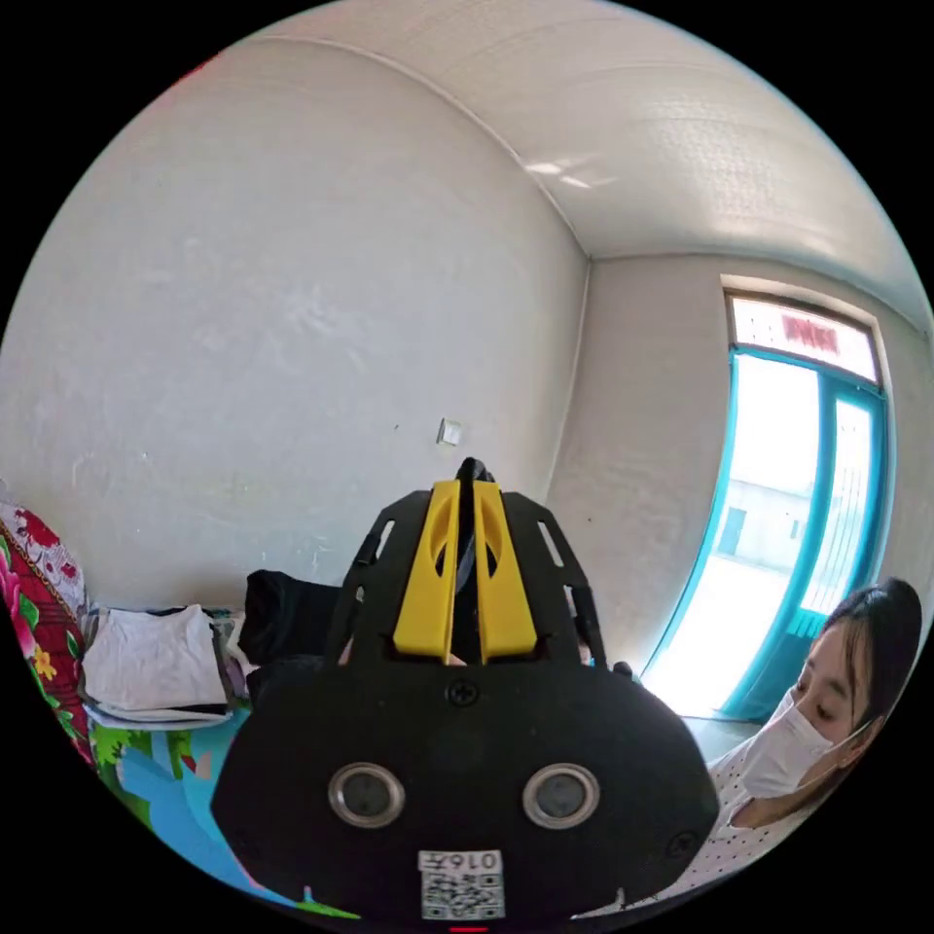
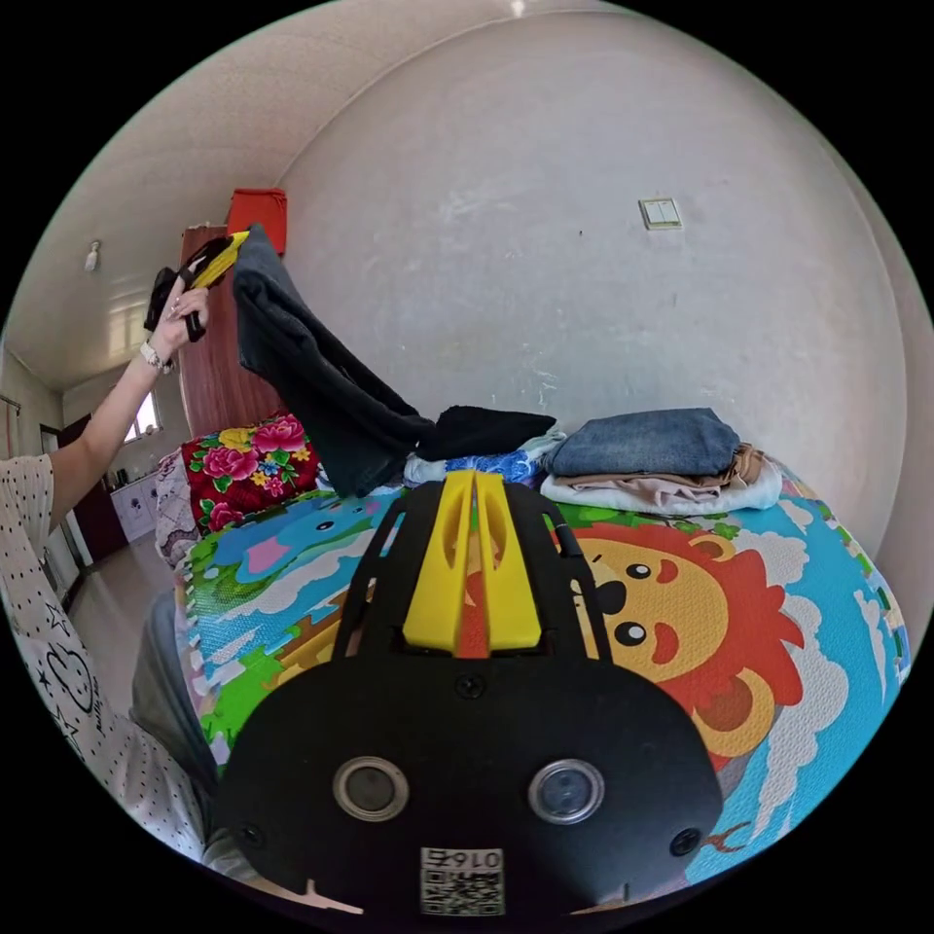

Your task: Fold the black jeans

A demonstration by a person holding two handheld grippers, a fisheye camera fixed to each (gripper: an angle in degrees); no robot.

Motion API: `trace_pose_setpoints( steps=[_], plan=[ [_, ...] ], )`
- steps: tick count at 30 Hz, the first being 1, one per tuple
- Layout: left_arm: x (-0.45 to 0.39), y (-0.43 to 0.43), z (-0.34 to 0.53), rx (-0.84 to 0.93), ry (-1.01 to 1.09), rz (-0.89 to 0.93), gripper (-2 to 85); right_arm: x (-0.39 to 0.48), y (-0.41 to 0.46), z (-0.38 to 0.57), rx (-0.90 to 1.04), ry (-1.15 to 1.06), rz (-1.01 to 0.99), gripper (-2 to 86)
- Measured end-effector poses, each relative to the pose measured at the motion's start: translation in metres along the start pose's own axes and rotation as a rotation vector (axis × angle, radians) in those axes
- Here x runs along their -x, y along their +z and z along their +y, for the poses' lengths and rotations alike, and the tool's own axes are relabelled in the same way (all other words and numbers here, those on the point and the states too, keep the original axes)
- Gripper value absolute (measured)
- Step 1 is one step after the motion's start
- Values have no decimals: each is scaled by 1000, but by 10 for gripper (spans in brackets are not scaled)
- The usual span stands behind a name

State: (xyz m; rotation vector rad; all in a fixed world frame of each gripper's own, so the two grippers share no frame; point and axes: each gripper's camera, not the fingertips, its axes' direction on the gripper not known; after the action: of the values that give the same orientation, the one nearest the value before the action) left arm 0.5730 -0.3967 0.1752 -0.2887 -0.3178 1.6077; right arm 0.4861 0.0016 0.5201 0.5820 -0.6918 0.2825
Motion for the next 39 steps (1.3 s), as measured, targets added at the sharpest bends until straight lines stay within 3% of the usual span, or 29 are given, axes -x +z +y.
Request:
trace_pose_setpoints(
  steps=[5, 7, 8, 10, 12, 13, 14, 16, 18, 20, 22, 26, 27, 30, 34, 39],
  plan=[
    [-36, 92, 55, 267, 1, 85, -1, 7, 2, 2, -45, 26, 1, 1],
    [-54, 156, 106, 519, 36, 120, -4, 9, 5, 3, -49, 40, 4, 2],
    [-58, 170, 121, 581, 33, 93, -5, 10, 8, 4, -43, 50, 17, 2],
    [-78, 223, 181, 821, 98, -104, -4, 12, 31, 3, 164, 64, 157, 4],
    [-98, 255, 223, 992, 254, -267, -1, 13, 87, 14, 619, -21, 494, 5],
    [-113, 264, 249, 1020, 357, -402, 2, 12, 97, 17, 680, -30, 607, 6],
    [-121, 265, 260, 1020, 405, -445, 3, 13, 107, 19, 721, -32, 850, 8],
    [-155, 255, 300, 1001, 554, -444, 15, 27, 111, 23, 673, -130, 1133, 15],
    [-171, 239, 330, 1033, 541, -344, 48, 51, 100, 22, 451, -179, 1333, 51],
    [-189, 220, 367, 1071, 586, -277, 64, 70, 94, 19, 359, -196, 1276, 80],
    [-207, 203, 423, 1110, 661, -347, 71, 92, 90, 16, 268, -203, 1111, 105],
    [-225, 190, 481, 1077, 629, -435, 86, 148, 84, 4, 82, -106, 458, 116],
    [-236, 188, 496, 1055, 625, -439, 95, 160, 89, 1, 86, -73, 241, 113],
    [-287, 199, 549, 1118, 856, -448, 117, 193, 121, 4, 191, -70, -101, 105],
    [-353, 227, 619, 1028, 1355, -694, 111, 232, 164, 16, 364, -103, -55, 117],
    [-388, 266, 659, 993, 1611, -732, 110, 258, 177, 28, 369, -164, 74, 104]
  ],
)
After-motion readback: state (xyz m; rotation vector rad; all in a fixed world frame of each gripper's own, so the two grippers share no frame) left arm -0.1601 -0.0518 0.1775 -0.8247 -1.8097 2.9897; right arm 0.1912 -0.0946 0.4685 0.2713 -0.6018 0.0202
